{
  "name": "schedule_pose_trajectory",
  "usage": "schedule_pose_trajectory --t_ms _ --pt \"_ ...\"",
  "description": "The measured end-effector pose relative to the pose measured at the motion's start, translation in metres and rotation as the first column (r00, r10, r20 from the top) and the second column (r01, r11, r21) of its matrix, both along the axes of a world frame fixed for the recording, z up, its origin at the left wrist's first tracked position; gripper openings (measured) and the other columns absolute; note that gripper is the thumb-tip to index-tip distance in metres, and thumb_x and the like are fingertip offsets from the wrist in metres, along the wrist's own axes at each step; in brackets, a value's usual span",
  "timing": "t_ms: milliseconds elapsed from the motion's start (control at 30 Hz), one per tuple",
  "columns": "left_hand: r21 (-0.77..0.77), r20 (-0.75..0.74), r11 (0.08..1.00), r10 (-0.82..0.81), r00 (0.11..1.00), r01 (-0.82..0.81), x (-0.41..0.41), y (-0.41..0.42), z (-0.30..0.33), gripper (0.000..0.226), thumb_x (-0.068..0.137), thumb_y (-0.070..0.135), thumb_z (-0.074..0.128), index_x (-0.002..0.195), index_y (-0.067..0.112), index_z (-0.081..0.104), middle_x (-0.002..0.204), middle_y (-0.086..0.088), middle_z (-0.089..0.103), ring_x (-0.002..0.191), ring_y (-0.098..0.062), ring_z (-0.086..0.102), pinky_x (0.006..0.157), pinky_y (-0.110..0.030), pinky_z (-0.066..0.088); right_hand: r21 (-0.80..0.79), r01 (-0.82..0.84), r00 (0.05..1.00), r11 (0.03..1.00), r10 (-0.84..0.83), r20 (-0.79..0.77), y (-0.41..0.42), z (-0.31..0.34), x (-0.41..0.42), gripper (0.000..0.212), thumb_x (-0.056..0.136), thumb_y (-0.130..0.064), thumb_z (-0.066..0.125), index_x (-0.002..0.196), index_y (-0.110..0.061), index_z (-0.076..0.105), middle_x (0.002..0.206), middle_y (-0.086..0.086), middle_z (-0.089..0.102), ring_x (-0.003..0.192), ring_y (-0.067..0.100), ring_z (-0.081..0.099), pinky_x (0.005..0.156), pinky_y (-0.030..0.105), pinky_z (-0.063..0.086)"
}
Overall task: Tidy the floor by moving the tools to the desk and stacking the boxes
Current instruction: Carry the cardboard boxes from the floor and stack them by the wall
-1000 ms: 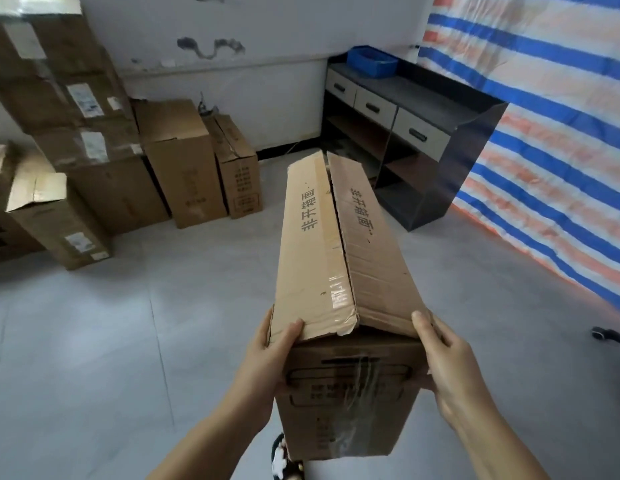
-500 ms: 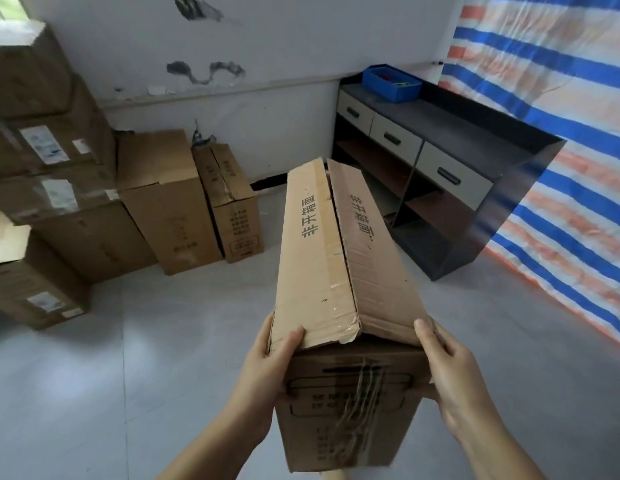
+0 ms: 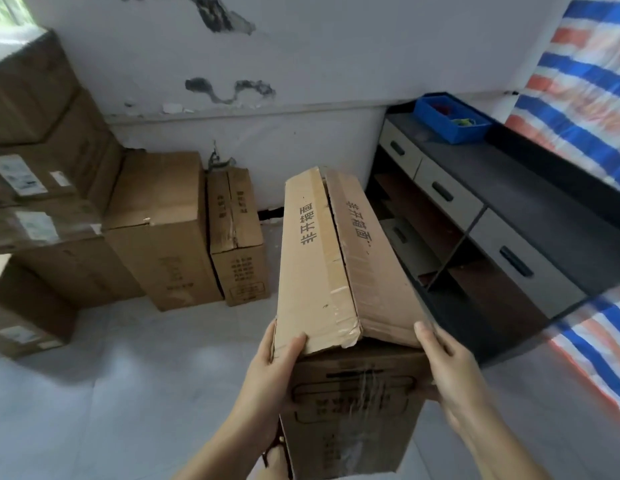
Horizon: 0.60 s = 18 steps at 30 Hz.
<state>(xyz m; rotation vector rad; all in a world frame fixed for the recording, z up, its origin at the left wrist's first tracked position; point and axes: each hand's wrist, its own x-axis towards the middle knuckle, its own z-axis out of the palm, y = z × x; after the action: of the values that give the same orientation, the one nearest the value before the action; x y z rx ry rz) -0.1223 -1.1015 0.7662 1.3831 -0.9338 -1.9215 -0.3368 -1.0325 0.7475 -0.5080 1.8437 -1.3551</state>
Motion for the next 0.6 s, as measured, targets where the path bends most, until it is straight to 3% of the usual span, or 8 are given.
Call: schedule_pose_trajectory --t_ms 100,167,233,400,467,533,600 --pt "0.006 -0.006 0.999 0.032 0.999 -0.032 -0.025 -0.063 -0.01 0.039 0.094 0.035 0.052 0.131 0.045 0.044 0.114 0.017 0.059 0.099 -0.014 0.063 0.054 -0.035 0.056 0.024 -0.046 0.999 0.999 0.046 -0.014 -0.069 -0.009 -0.025 0.072 0.075 -0.062 0.06 0.134 -0.021 0.052 0.13 -0.002 0.059 0.119 0.022 0.055 0.1 0.052 0.044" --pt "0.017 -0.008 0.999 0.051 0.999 -0.05 -0.04 -0.109 -0.018 0.034 0.093 0.037 0.053 0.125 0.048 0.043 0.112 0.021 0.056 0.1 -0.012 0.06 0.067 -0.047 0.059 0.032 -0.064 0.998 0.997 0.064 -0.019 -0.118 -0.02 -0.044 0.094 0.059 -0.078 0.061 0.135 -0.023 0.051 0.131 -0.003 0.058 0.119 0.023 0.055 0.099 0.055 0.044" --pt "0.037 0.002 0.996 0.083 0.997 -0.083 -0.055 -0.157 -0.025 0.034 0.093 0.037 0.054 0.122 0.05 0.042 0.113 0.021 0.056 0.099 -0.009 0.059 0.069 -0.046 0.059 0.06 -0.072 0.997 0.996 0.073 -0.032 -0.17 -0.028 -0.062 0.116 0.039 -0.089 0.06 0.135 -0.025 0.05 0.131 -0.005 0.058 0.119 0.024 0.056 0.099 0.057 0.044" --pt "0.063 0.037 0.99 0.127 0.991 -0.129 -0.092 -0.271 -0.031 0.039 0.092 0.039 0.054 0.125 0.051 0.04 0.117 0.021 0.055 0.102 -0.011 0.059 0.065 -0.04 0.058 0.058 -0.115 0.993 0.992 0.113 0.034 -0.294 -0.032 -0.1 0.101 0.05 -0.075 0.062 0.136 -0.023 0.049 0.134 -0.002 0.055 0.121 0.023 0.053 0.101 0.055 0.043" --pt "0.052 0.05 0.989 0.137 0.989 -0.139 -0.106 -0.31 -0.035 0.04 0.091 0.039 0.055 0.126 0.052 0.04 0.12 0.02 0.054 0.104 -0.009 0.057 0.075 -0.041 0.057 0.062 -0.139 0.989 0.988 0.135 0.062 -0.335 -0.037 -0.112 0.096 0.056 -0.073 0.063 0.136 -0.022 0.05 0.134 -0.002 0.056 0.122 0.022 0.052 0.103 0.052 0.042" --pt "0.052 0.067 0.985 0.161 0.985 -0.164 -0.12 -0.347 -0.044 0.048 0.089 0.04 0.057 0.132 0.049 0.038 0.126 0.017 0.054 0.107 -0.009 0.057 0.087 -0.046 0.053 0.067 -0.143 0.989 0.987 0.14 0.057 -0.375 -0.049 -0.126 0.105 0.049 -0.081 0.065 0.135 -0.023 0.052 0.133 -0.003 0.057 0.122 0.02 0.053 0.104 0.05 0.042" --pt "0.057 0.078 0.983 0.168 0.983 -0.173 -0.135 -0.382 -0.057 0.049 0.09 0.04 0.057 0.135 0.048 0.038 0.121 0.019 0.055 0.106 -0.009 0.058 0.084 -0.044 0.055 0.071 -0.165 0.985 0.984 0.16 0.071 -0.414 -0.067 -0.141 0.111 0.043 -0.084 0.065 0.134 -0.022 0.052 0.132 -0.003 0.057 0.121 0.019 0.053 0.105 0.049 0.042"
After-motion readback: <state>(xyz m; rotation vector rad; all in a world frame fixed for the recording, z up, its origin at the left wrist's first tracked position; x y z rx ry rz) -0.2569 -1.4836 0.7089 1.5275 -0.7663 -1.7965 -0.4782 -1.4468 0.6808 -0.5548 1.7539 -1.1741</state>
